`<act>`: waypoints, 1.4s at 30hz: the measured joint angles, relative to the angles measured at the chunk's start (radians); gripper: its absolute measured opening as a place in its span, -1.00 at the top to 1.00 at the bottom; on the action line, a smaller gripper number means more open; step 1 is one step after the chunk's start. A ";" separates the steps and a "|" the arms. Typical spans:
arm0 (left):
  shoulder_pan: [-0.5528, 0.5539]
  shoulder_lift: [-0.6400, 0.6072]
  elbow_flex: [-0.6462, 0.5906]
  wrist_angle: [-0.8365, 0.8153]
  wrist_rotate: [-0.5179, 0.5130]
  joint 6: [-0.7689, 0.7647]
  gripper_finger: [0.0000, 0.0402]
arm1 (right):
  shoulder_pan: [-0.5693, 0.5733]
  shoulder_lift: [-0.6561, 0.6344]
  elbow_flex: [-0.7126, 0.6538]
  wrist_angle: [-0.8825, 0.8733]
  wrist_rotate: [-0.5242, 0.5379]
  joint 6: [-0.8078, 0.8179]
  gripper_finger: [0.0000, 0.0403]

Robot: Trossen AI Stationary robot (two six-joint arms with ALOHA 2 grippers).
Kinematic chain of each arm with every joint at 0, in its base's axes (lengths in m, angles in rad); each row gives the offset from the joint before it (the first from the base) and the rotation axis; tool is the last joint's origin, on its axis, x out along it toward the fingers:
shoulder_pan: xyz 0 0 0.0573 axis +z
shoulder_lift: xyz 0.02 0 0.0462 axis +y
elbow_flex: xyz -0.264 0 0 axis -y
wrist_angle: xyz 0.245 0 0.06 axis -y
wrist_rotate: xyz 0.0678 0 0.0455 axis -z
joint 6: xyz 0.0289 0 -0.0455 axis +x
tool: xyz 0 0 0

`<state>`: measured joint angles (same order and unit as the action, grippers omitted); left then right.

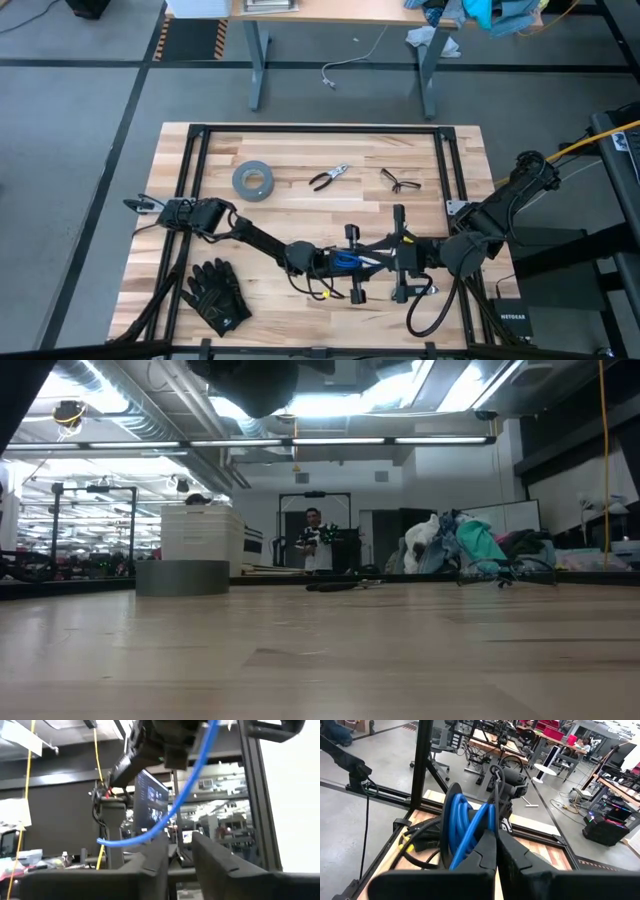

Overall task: Coil cords
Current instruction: Coil the blue wire cable onto the black spool

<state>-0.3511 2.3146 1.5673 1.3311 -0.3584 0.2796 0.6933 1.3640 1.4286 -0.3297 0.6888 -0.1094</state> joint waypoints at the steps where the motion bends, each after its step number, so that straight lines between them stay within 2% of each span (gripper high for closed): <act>1: -0.002 0.000 -0.004 -0.009 0.002 0.013 0.53 | 0.000 0.000 0.000 -0.004 0.000 0.001 0.99; 6: -0.010 0.000 -0.006 -0.005 -0.002 0.043 0.16 | 0.000 0.000 0.000 -0.014 0.000 0.012 0.99; 9: -0.010 0.000 -0.003 0.025 -0.008 0.079 0.05 | 0.000 0.000 0.000 -0.013 0.000 0.016 0.99; 18: 0.016 0.000 0.030 0.038 -0.007 0.109 0.00 | 0.000 0.001 0.000 -0.013 -0.003 0.019 0.99; 20: 0.027 0.000 0.032 0.034 0.025 0.100 0.01 | 0.000 0.001 0.000 -0.013 -0.012 0.023 0.99; 24: 0.042 0.000 0.033 0.034 0.065 0.053 0.10 | 0.000 0.001 0.000 -0.013 -0.027 0.026 0.99; 27: 0.047 0.000 0.033 0.030 0.066 0.042 0.24 | 0.000 0.001 0.000 -0.013 -0.027 0.027 0.99; 36: 0.042 0.000 0.024 0.010 0.058 0.050 0.92 | 0.000 0.001 0.000 -0.041 -0.027 0.043 0.99; 38: 0.040 0.000 0.011 0.010 0.050 0.050 0.96 | 0.000 0.001 0.000 -0.052 -0.027 0.052 0.99; 42: 0.031 0.000 -0.012 0.013 0.001 0.049 0.91 | 0.000 0.001 -0.001 -0.058 -0.027 0.058 0.99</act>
<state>-0.3197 2.3142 1.5558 1.3439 -0.3577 0.3290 0.6933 1.3651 1.4281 -0.3879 0.6613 -0.0512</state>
